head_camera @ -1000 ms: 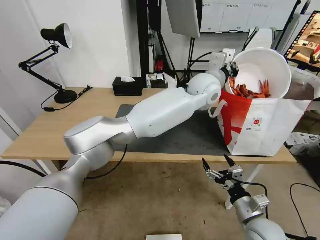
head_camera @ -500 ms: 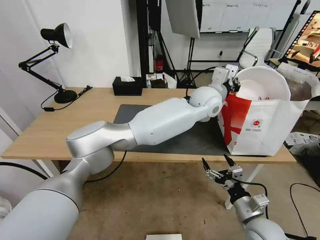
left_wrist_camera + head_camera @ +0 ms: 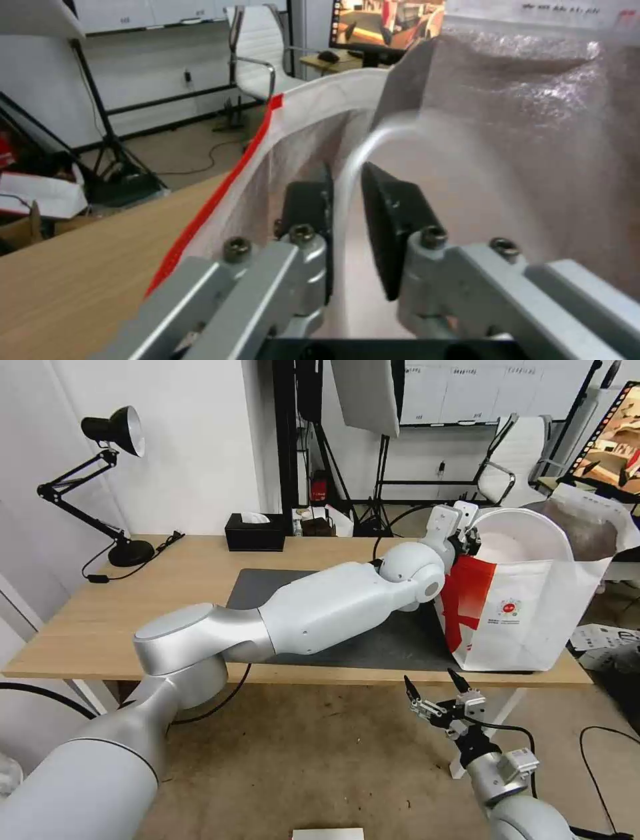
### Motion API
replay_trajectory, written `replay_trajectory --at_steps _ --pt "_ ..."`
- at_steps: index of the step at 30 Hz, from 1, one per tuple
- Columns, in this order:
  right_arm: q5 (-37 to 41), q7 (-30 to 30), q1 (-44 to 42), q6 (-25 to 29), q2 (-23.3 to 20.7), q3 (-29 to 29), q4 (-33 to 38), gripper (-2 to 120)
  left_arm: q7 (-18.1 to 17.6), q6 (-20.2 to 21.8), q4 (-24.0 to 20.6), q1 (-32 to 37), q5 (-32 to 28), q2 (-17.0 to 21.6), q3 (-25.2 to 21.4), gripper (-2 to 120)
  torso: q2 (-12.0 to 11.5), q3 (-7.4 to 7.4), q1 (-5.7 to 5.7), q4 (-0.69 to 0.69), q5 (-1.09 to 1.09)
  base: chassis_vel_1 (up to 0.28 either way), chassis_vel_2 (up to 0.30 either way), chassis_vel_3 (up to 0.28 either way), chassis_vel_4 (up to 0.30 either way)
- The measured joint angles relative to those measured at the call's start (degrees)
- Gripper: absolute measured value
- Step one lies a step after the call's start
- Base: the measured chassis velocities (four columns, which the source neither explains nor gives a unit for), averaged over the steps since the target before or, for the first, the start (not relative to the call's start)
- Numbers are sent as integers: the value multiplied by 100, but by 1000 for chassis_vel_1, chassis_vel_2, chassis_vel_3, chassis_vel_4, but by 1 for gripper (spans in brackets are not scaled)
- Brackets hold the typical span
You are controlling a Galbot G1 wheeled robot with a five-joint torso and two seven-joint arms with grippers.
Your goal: Pick up the trash from the table and place it into the takeout bag.
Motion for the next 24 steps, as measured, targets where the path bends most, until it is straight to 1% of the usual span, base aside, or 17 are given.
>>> replay_trajectory --at_steps 1,3,5,6,9,10,12,13,15,16,17,18,19,20,22,23,24 --pt "0 0 0 0 0 0 0 100 -3 2 -33 0 -31 0 -1 29 0 0 0 0 0 0 0 0 0" --pt "0 0 0 0 0 0 0 100 -12 3 -54 0 -53 0 -5 32 0 0 0 0 0 0 0 0 0" --pt "0 0 0 0 0 0 0 100 -29 4 -76 8 -74 1 -34 42 0 0 0 0 0 0 0 0 0" --pt "0 0 0 0 0 0 0 100 -29 4 -76 8 -74 1 -34 42 0 0 0 0 0 0 0 0 0" --pt "0 0 0 0 0 0 0 100 -57 4 -154 31 -82 43 -92 56 0 0 0 -1 0 0 0 0 0" --pt "0 0 0 0 0 0 0 100 -57 4 -154 31 -82 43 -92 56 0 0 0 -1 0 0 0 0 0" --pt "0 0 0 0 0 0 0 100 -115 2 -290 34 -104 126 -140 65 0 0 0 -1 0 0 0 0 0" --pt "0 0 0 0 0 0 0 100 -115 2 -290 34 -104 126 -140 65 0 0 0 -1 0 0 0 0 0" --pt "0 0 0 0 0 0 0 100 -188 -13 -624 4 -203 358 -204 79 0 0 0 -1 0 0 0 0 0" --pt "0 0 0 0 0 0 0 100 -188 -13 -624 4 -203 358 -204 79 0 0 0 -1 0 0 0 0 0" --pt "0 0 0 0 0 0 0 100 -218 -32 -838 -31 -244 533 -240 84 0 0 0 -1 0 0 0 0 0" --pt "0 0 0 0 0 0 0 100 -227 -41 -912 -41 -261 594 -249 85 0 0 0 -1 0 0 0 0 0" --pt "0 0 0 0 0 0 0 100 -300 -75 -1235 -80 -373 861 -290 93 0 0 0 0 -1 0 0 0 0" --pt "0 0 0 0 0 0 0 100 -300 -75 -1235 -80 -373 861 -290 93 0 0 0 0 -1 0 0 0 0" --pt "0 0 0 0 0 0 0 100 -459 -106 -1779 -106 -510 1319 -412 99 0 0 0 1 -2 0 0 0 0" --pt "0 0 0 0 0 0 0 100 -459 -106 -1779 -106 -510 1319 -412 99 0 0 0 1 -2 0 0 0 0" --pt "0 0 0 0 0 0 0 100 -537 -116 -1994 -105 -555 1509 -475 99 0 0 0 1 -3 0 0 0 0"
